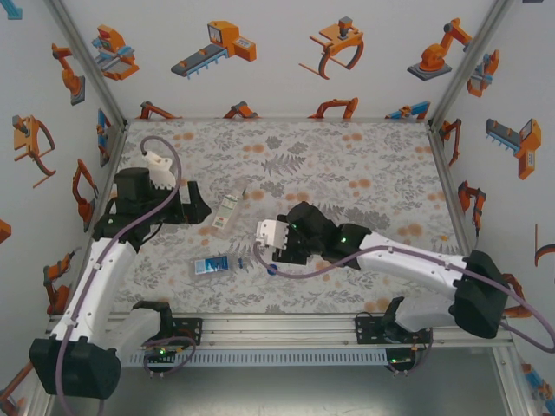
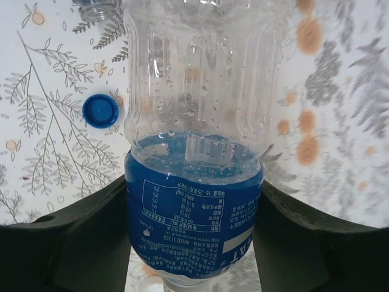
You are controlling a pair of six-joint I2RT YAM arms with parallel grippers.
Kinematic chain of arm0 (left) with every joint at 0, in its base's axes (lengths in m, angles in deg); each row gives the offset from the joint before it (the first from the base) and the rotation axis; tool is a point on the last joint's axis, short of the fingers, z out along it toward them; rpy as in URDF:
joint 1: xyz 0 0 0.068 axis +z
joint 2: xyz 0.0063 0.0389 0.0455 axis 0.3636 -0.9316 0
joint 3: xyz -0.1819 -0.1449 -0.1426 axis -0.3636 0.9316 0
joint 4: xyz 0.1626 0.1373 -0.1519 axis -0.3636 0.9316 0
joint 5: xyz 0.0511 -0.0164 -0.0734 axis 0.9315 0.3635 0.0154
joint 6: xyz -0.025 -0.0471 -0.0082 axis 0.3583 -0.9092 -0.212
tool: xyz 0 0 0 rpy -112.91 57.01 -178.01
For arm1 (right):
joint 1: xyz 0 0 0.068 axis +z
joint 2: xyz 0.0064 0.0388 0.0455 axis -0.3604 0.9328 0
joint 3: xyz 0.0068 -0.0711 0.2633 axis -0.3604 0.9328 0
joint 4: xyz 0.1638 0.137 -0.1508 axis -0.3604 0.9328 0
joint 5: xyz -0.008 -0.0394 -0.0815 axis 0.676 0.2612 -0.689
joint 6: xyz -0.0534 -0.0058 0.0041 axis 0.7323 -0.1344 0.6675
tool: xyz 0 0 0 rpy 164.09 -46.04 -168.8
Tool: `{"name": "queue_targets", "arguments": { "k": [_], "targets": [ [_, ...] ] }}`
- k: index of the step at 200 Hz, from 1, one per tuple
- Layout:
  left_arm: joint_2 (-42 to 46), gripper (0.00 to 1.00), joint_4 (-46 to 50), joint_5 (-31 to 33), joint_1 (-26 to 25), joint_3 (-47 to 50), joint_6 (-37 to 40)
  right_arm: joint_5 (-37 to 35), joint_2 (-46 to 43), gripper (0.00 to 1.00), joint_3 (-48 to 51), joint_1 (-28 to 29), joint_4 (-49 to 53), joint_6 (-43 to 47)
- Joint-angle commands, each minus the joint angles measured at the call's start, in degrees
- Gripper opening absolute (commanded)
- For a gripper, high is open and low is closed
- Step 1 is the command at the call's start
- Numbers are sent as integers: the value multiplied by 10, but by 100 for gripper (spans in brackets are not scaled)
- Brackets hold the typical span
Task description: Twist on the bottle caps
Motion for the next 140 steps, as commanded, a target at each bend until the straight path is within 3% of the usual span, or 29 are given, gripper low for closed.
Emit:
{"name": "queue_targets", "arguments": {
  "k": [1,56,140],
  "targets": [
    [2,97,43,-83,-36,-57,23,-62,-45,44,2,33,44,91],
    [-9,97,125,-140,-187,-139,61,-166,-109,43,-17,119,73,253],
    [-35,97,155,-99,-370,-190,78,-270,-136,43,-74,238,65,440]
  ]
}}
